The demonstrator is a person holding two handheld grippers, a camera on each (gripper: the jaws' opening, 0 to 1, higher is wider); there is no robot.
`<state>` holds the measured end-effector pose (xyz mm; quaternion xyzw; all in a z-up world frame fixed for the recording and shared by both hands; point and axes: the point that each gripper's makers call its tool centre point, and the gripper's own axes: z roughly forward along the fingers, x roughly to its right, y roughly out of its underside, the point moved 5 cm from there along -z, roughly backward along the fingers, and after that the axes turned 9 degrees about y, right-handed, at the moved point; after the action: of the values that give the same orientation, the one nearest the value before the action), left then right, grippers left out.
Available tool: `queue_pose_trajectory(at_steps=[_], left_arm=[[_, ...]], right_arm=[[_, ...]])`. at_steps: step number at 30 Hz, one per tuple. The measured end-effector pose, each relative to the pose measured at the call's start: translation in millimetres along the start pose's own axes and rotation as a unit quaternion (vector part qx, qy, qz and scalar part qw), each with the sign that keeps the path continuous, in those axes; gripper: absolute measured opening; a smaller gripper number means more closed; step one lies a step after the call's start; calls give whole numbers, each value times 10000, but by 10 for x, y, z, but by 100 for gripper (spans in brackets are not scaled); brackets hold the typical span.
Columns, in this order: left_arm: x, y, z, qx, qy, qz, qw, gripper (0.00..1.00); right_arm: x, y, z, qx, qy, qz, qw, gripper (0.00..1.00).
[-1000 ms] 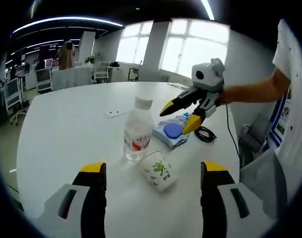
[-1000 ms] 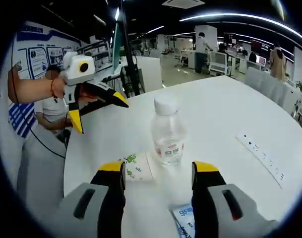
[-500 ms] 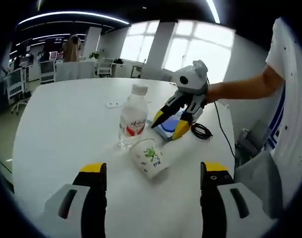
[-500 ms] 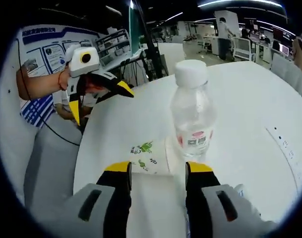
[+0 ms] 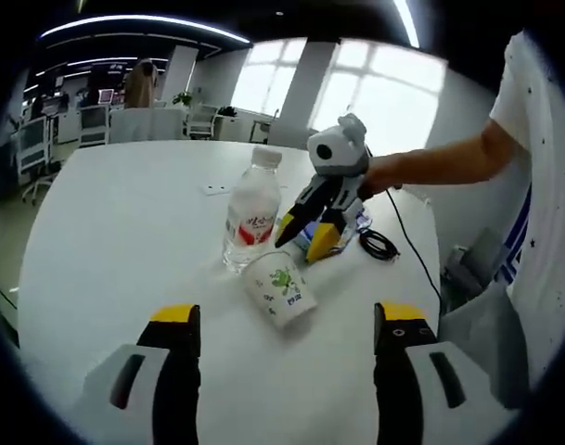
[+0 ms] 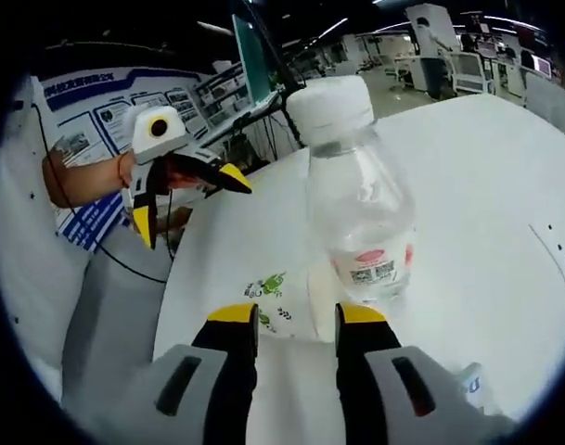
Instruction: Arrange the tabletop items into an orderly group along one side of the table until the central work area is clear of visible clutter.
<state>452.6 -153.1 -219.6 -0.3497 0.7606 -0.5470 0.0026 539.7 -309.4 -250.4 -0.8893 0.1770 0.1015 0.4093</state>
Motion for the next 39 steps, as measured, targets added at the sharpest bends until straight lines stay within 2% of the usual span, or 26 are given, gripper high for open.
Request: queue_pose_trajectory(at_steps=[13, 20, 26, 30, 33, 39], left_arm=[[-19, 7, 55, -23, 0, -10, 10000, 77], [-15, -10, 85, -28, 26, 20, 10000, 76], [13, -26, 106, -16, 77, 39, 10000, 75], [39, -31, 98, -20, 98, 58, 9999, 75], [57, -46, 82, 6, 109, 78, 9999, 76], [84, -76, 67, 47, 151, 133, 9998, 76]], right_arm=[[-19, 41, 139, -80, -628, 254, 9977, 23], [-92, 34, 142, -144, -834, 195, 9962, 8], [-283, 45, 109, -292, -1229, 225, 9917, 3], [-435, 22, 70, -260, -1483, 235, 9883, 0], [-519, 74, 61, -468, -1556, 6, 9867, 0], [-634, 25, -55, -499, -1470, -68, 9879, 0]])
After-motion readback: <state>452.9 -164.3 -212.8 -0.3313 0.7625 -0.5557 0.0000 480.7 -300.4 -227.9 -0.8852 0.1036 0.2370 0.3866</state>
